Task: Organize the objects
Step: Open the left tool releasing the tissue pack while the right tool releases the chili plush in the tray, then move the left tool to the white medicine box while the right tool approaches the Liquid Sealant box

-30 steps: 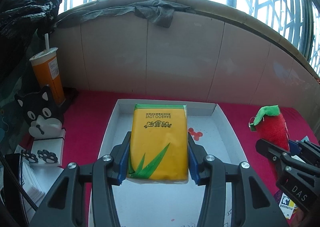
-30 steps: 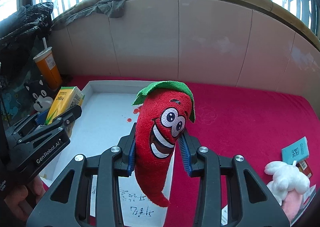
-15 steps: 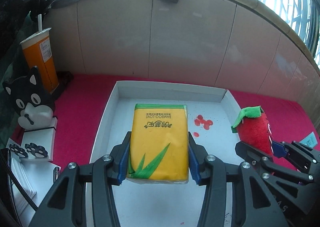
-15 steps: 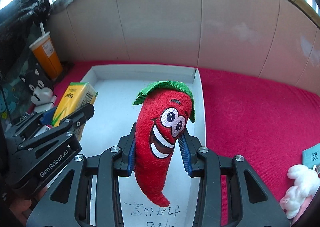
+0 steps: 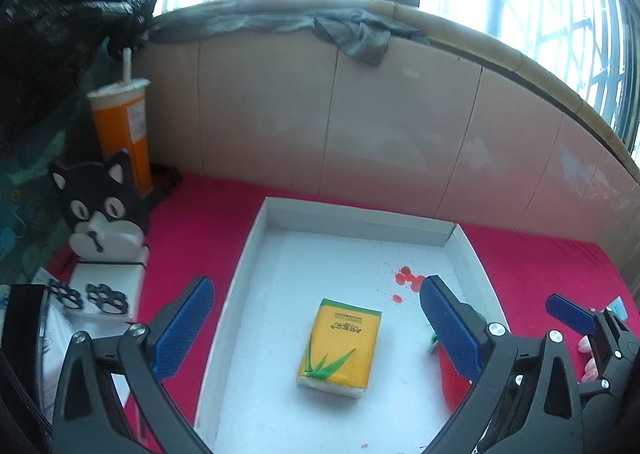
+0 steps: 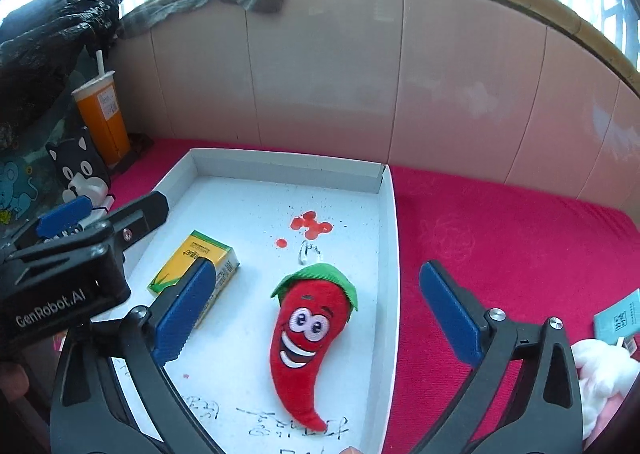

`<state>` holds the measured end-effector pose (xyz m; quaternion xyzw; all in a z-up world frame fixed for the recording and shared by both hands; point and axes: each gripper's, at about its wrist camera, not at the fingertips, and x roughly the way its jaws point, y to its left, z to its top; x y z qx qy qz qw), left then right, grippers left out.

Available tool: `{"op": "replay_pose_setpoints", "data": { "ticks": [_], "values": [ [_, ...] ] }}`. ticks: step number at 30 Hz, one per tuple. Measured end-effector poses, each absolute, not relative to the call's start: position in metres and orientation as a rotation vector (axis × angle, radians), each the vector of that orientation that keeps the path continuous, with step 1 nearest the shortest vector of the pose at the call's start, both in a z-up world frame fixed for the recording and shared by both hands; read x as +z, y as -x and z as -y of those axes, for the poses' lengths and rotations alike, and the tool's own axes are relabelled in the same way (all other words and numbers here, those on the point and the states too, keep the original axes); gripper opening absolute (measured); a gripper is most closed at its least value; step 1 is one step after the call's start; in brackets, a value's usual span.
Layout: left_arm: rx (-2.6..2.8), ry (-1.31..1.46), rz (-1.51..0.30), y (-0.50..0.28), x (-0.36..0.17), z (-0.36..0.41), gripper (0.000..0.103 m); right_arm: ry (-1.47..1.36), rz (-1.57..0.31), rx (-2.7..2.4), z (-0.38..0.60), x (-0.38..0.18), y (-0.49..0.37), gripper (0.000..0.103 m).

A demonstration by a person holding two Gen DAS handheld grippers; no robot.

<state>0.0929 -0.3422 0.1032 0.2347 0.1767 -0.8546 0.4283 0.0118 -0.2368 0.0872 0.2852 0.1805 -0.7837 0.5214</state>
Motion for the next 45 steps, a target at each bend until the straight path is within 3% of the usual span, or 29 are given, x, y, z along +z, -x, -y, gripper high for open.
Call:
{"op": "replay_pose_setpoints", "data": {
  "ticks": [18, 30, 36, 45],
  "values": [
    [-2.225, -0.43, -0.471, -0.154, 0.138, 0.273, 0.103, -0.637, -0.254, -1.889, 0.135, 0.114, -0.015, 0.103],
    [-2.356, -0.626, -0.28, -0.098, 0.124, 0.216, 0.103, -0.581, -0.202, -2.008, 0.062, 0.127, 0.015, 0.103],
    [-2.544, -0.752, -0.355, -0.071, 0.102, 0.189, 0.103, -0.607, -0.105, -2.095, 0.017, 0.132, 0.046, 0.103],
    [-2.736, -0.959, -0.296, -0.023, 0.077, 0.141, 0.103, -0.696, 0.001, -2.208, -0.049, 0.123, 0.088, 0.103]
  ]
}}
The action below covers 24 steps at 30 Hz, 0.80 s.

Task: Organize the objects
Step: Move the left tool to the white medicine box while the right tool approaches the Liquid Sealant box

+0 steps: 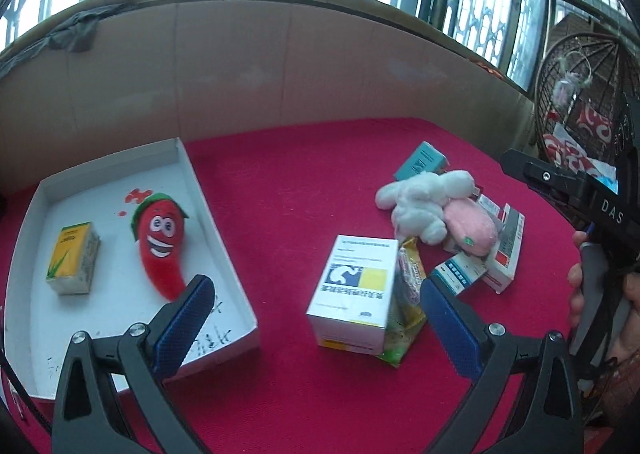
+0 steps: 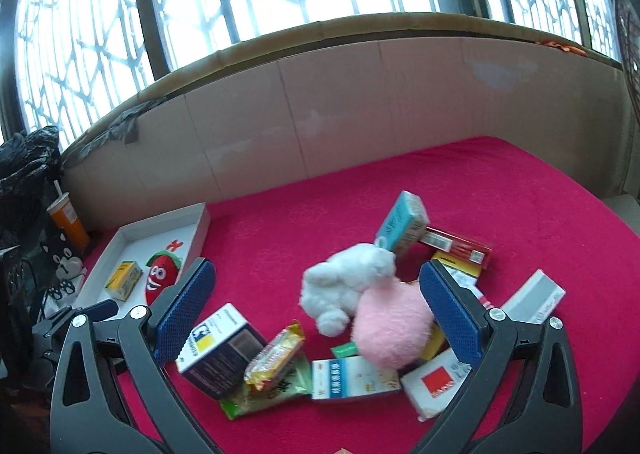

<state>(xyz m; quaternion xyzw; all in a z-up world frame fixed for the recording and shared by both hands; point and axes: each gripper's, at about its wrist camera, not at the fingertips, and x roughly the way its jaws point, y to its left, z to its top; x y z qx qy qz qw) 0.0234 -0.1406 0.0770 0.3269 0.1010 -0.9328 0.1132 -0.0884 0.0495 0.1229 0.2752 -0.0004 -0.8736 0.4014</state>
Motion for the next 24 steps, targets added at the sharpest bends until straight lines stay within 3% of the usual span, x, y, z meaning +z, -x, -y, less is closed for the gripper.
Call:
{"op": "replay_pose_setpoints", "data": {
  "ticks": [11, 24],
  "values": [
    [-2.757, -1.115, -0.154, 0.014, 0.056, 0.119, 0.102, -1.099, 0.225, -2.476, -0.144, 0.079, 0.169, 0.103],
    [-2.743, -1.132, -0.169, 0.014, 0.05, 0.119, 0.102, -1.183, -0.095, -2.448, -0.106, 0.045, 0.139, 0.103]
  ]
}}
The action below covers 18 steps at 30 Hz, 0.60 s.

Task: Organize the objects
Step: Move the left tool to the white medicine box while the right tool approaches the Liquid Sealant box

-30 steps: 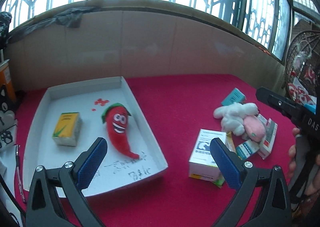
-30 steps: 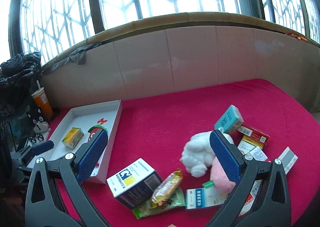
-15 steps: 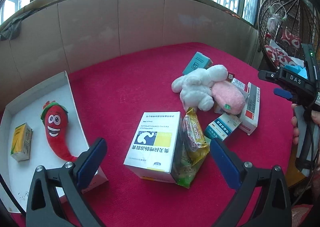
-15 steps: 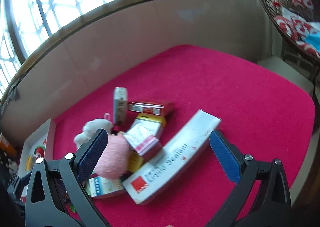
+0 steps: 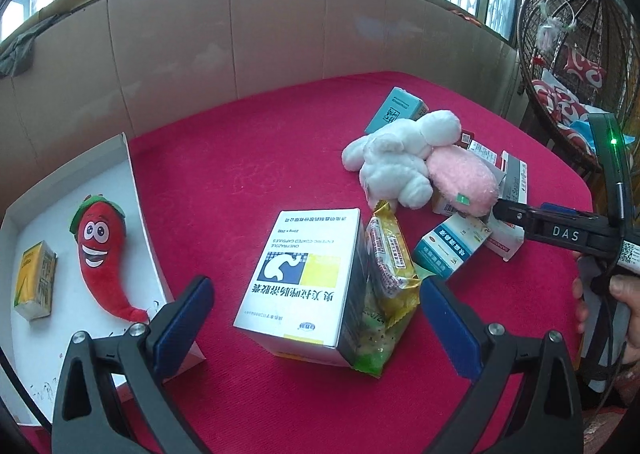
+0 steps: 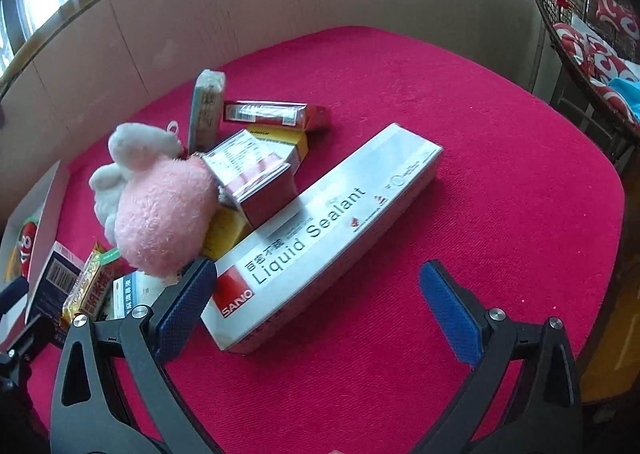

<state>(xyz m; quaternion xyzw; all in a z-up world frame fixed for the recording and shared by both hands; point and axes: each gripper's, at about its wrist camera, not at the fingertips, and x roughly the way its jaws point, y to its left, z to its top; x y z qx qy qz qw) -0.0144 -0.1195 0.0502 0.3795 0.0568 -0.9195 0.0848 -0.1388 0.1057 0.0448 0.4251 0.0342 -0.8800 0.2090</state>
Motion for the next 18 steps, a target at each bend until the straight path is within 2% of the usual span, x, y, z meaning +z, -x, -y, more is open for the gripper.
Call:
{"op": "replay_pose_setpoints", "data": {
  "ticks": [8, 14, 18],
  "values": [
    [-2.733, -1.141, -0.161, 0.019, 0.048, 0.12, 0.102, -1.153, -0.26, -2.492, -0.078, 0.041, 0.134, 0.103],
    [-2.748, -1.177, -0.16, 0.029, 0.047, 0.123, 0.102, -1.182, -0.309, -2.48, -0.098, 0.037, 0.133, 0.103],
    [-2.776, -1.216, -0.254, 0.027, 0.044, 0.124, 0.086, -1.237, -0.258, -2.497, -0.145, 0.036, 0.131, 0.102]
  ]
}}
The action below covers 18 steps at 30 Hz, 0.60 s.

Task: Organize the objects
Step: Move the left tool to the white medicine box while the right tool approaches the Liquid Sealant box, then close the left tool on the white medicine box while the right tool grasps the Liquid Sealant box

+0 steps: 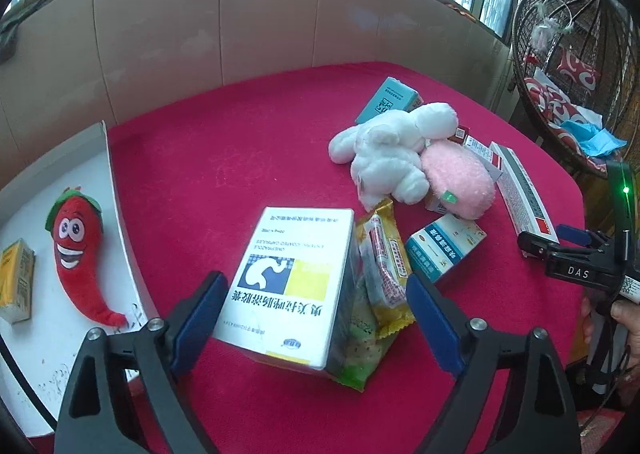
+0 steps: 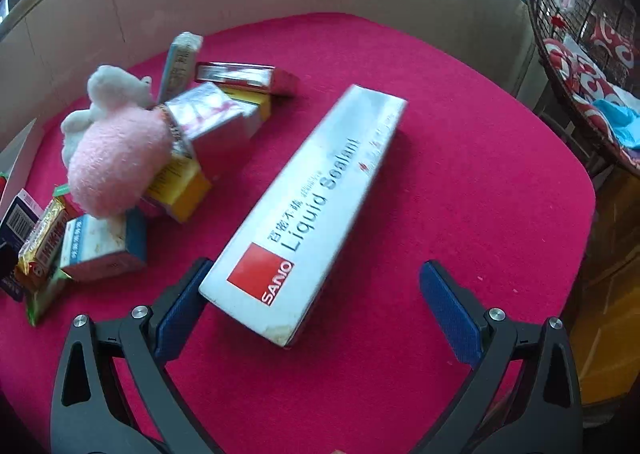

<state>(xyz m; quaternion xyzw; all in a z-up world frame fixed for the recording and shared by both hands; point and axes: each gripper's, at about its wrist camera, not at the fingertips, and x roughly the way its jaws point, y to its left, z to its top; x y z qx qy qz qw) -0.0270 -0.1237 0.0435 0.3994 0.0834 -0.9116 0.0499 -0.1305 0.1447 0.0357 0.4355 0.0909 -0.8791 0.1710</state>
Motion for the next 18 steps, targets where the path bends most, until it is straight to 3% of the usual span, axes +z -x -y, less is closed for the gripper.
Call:
{"op": "replay_pose_setpoints", "data": {
  "ticks": [2, 5, 12, 18],
  "values": [
    [-2.805, -1.247, -0.286, 0.023, 0.042, 0.118, 0.077, -1.246, -0.183, -2.509, -0.171, 0.037, 0.134, 0.102],
    [-2.806, -1.262, -0.264, 0.024, 0.04, 0.111, 0.076, -1.15, -0.084, -2.523, -0.195, 0.045, 0.138, 0.102],
    [-2.712, -1.237, -0.291, 0.04, 0.038, 0.122, 0.076, -1.114, -0.101, -2.493, -0.166, 0.046, 0.166, 0.101],
    [-2.669, -1.222, -0.275, 0.045, 0.035, 0.12, 0.074, -1.167, -0.215, -2.517, -0.14, 0.032, 0.163, 0.09]
  ]
}}
